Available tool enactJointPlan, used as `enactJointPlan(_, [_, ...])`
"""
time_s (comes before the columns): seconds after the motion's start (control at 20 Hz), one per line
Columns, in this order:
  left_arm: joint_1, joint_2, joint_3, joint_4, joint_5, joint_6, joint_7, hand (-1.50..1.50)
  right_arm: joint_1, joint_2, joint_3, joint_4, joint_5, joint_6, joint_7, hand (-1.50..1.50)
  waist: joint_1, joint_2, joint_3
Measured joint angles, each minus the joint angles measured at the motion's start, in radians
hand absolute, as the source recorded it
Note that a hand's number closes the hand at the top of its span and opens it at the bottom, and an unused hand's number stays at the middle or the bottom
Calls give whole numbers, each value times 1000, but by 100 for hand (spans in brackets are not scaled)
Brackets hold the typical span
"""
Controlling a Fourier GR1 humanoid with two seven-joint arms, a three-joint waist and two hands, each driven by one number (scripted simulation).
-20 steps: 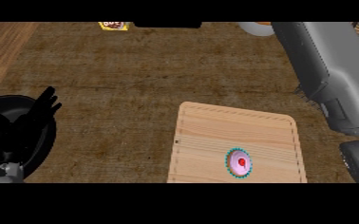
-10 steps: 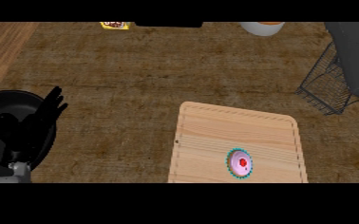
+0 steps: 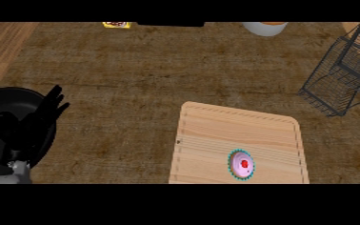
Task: Pick the squash from the cutting board and place it in the tiered basket
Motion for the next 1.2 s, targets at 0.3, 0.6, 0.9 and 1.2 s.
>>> enactJointPlan(0.3, [-10, 4, 8, 25, 4, -17, -12, 0, -51, -87, 98, 87, 111, 177, -66, 150, -1, -3, 2])
enactJointPlan(0.6, [-15, -15, 1, 29, -10, -6, -4, 0, -97, -131, 130, 136, 151, 266, -153, 150, 0, -4, 3])
enactJointPlan(0.9, [2, -22, -2, 16, -14, -17, -22, 0, -105, -165, 140, 187, 169, 334, -217, 150, 5, -3, 4])
enactJointPlan(1.2, [-3, -16, 8, 9, -14, -13, 2, 0, -104, -187, 73, 264, 109, 452, -164, -150, 6, -1, 4])
